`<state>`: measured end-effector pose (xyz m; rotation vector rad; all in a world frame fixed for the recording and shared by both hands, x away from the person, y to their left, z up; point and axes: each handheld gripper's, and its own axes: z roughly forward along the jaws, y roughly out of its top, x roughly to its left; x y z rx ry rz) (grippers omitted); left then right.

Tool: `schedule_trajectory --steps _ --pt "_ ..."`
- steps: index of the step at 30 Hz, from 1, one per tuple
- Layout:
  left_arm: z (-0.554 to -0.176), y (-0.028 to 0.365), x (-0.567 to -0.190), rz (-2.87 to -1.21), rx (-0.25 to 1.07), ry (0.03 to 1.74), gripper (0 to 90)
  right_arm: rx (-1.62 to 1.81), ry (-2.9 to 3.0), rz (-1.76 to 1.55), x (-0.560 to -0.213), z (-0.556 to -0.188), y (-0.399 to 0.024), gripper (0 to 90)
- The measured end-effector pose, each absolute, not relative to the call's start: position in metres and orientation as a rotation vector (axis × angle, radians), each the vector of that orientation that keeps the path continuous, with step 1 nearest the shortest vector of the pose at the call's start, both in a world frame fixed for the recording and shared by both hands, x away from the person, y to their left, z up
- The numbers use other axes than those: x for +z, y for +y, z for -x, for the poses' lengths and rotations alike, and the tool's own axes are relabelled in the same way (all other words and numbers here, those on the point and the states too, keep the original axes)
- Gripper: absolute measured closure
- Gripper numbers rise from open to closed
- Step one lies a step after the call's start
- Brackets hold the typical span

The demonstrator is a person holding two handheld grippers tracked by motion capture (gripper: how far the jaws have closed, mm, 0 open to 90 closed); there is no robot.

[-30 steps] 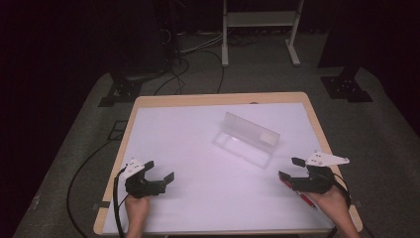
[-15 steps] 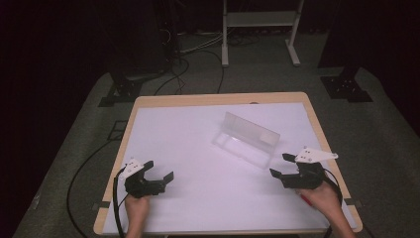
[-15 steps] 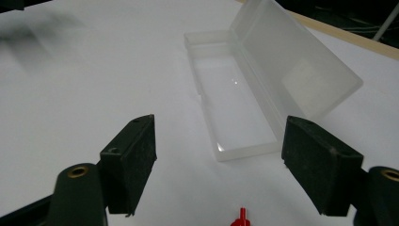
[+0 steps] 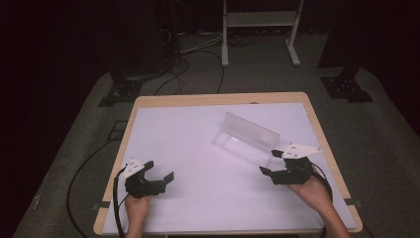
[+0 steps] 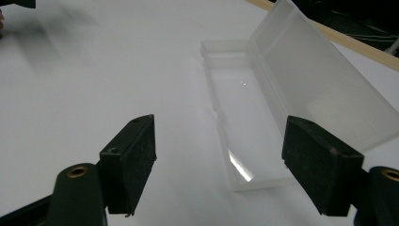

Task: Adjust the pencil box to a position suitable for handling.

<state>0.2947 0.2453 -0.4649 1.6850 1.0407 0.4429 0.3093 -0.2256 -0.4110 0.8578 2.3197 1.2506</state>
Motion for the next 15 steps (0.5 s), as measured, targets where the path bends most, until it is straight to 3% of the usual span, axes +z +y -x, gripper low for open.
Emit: schedule_trajectory --steps 15 --pt "-0.295 0.245 -0.465 -1.685 0.441 1.039 0.0 1.214 2.393 -0.775 -0.409 -0.327 -0.201 28.9"
